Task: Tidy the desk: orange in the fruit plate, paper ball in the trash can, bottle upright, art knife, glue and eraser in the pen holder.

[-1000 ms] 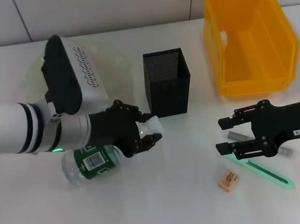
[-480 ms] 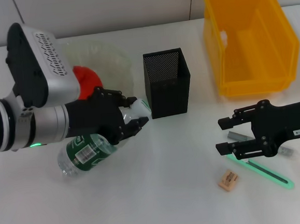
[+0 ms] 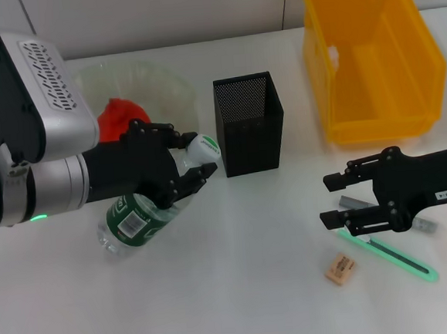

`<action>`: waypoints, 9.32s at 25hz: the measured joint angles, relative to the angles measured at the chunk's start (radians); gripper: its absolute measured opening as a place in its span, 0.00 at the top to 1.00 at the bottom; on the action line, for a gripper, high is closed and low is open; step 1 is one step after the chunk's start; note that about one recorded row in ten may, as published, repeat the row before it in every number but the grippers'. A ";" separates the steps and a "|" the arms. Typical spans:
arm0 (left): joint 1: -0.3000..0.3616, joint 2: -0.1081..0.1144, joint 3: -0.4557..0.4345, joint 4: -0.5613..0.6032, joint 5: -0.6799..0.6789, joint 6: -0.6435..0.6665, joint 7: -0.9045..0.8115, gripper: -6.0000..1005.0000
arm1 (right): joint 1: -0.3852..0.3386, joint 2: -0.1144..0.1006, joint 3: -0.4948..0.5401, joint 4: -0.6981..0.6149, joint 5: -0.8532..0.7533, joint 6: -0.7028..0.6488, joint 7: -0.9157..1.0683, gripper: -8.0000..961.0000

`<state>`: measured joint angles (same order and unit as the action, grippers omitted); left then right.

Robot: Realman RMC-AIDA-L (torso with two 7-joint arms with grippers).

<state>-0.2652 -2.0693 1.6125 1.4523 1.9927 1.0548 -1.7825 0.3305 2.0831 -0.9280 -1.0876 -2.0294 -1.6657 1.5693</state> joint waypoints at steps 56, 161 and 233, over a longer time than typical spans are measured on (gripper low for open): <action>0.103 0.003 -0.134 0.050 -0.185 0.058 0.041 0.54 | 0.021 -0.002 0.002 -0.002 -0.005 0.017 0.000 0.35; 0.177 0.002 -0.438 -0.076 -0.651 0.239 0.299 0.21 | 0.026 0.000 -0.005 0.007 -0.005 0.056 -0.005 0.35; 0.003 0.001 -0.327 -0.516 -0.462 0.416 0.368 0.22 | 0.331 -0.002 -0.354 -0.211 -0.636 -0.116 0.882 0.35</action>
<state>-0.2625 -2.0678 1.2851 0.9362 1.5303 1.4703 -1.4149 0.6611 2.0815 -1.2819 -1.2981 -2.6655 -1.7814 2.4510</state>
